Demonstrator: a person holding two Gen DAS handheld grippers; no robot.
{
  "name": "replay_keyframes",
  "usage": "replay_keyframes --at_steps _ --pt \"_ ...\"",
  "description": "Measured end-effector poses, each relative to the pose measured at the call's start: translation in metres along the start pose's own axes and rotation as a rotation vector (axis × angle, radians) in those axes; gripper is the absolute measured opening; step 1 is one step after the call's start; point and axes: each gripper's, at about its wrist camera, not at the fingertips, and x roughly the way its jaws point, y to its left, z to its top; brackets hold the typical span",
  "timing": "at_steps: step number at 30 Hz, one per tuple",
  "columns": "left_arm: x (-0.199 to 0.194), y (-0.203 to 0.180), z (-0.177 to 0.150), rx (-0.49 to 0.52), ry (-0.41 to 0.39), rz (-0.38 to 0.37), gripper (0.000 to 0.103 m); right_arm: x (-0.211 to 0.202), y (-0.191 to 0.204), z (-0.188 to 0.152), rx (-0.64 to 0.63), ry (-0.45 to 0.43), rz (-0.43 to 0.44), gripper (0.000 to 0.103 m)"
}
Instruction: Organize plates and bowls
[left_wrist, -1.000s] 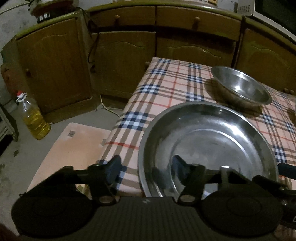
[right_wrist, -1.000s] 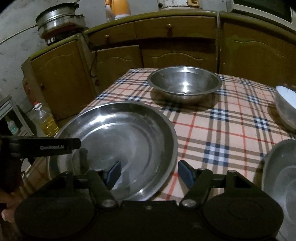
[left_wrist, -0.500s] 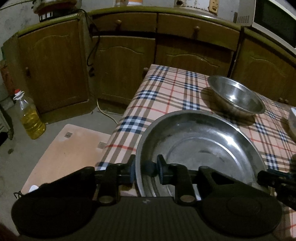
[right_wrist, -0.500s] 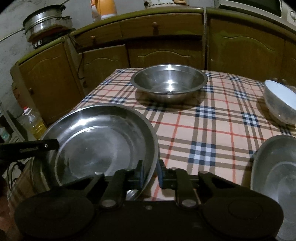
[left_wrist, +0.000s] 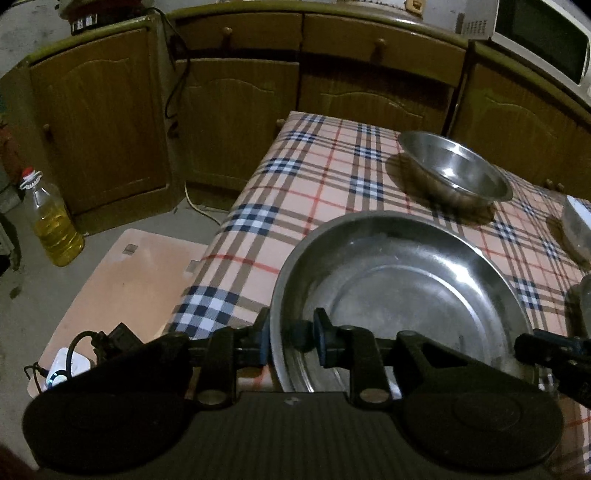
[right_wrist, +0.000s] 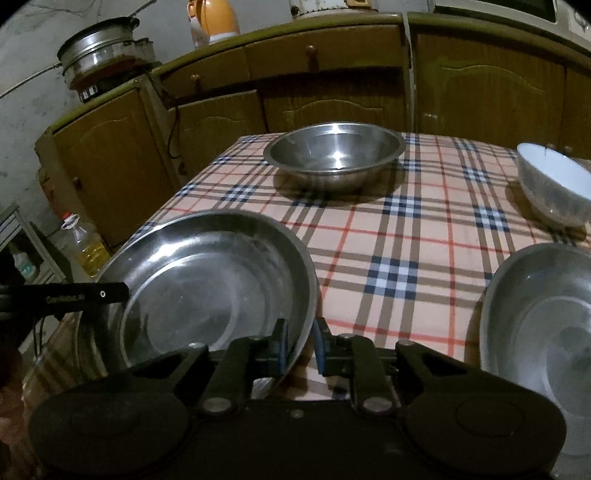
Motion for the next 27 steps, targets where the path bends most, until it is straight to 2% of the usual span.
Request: replay_keyframes --at_steps 2,4,6,10,11,13,17,20,27 --pt "0.003 0.001 0.001 -0.009 -0.001 -0.004 0.027 0.002 0.000 0.001 0.000 -0.003 0.002 0.021" --pt "0.004 0.001 0.002 -0.015 -0.006 -0.013 0.035 0.004 0.001 0.003 0.001 0.000 0.019 0.035" --pt "0.006 -0.001 0.002 -0.009 -0.015 -0.016 0.039 0.011 0.001 0.004 0.008 0.030 0.053 0.042" --pt "0.009 -0.009 0.001 0.031 -0.034 0.003 0.039 0.019 0.003 0.002 0.015 0.033 0.055 0.043" --pt "0.009 -0.009 0.000 0.034 -0.037 0.008 0.038 0.019 0.003 0.003 0.018 0.033 0.050 0.041" --pt "0.008 -0.007 0.001 0.024 -0.043 0.013 0.030 0.018 0.002 0.005 0.025 0.027 0.026 0.024" --pt "-0.001 -0.002 0.002 -0.011 -0.065 -0.030 0.026 0.008 -0.007 0.006 0.056 -0.001 0.029 0.022" --pt "-0.013 -0.007 0.000 0.016 -0.097 -0.016 0.026 -0.004 -0.003 0.009 0.022 -0.031 0.016 0.022" --pt "-0.041 -0.008 -0.005 -0.019 -0.126 -0.046 0.026 -0.047 0.006 0.015 -0.062 -0.110 0.012 0.022"
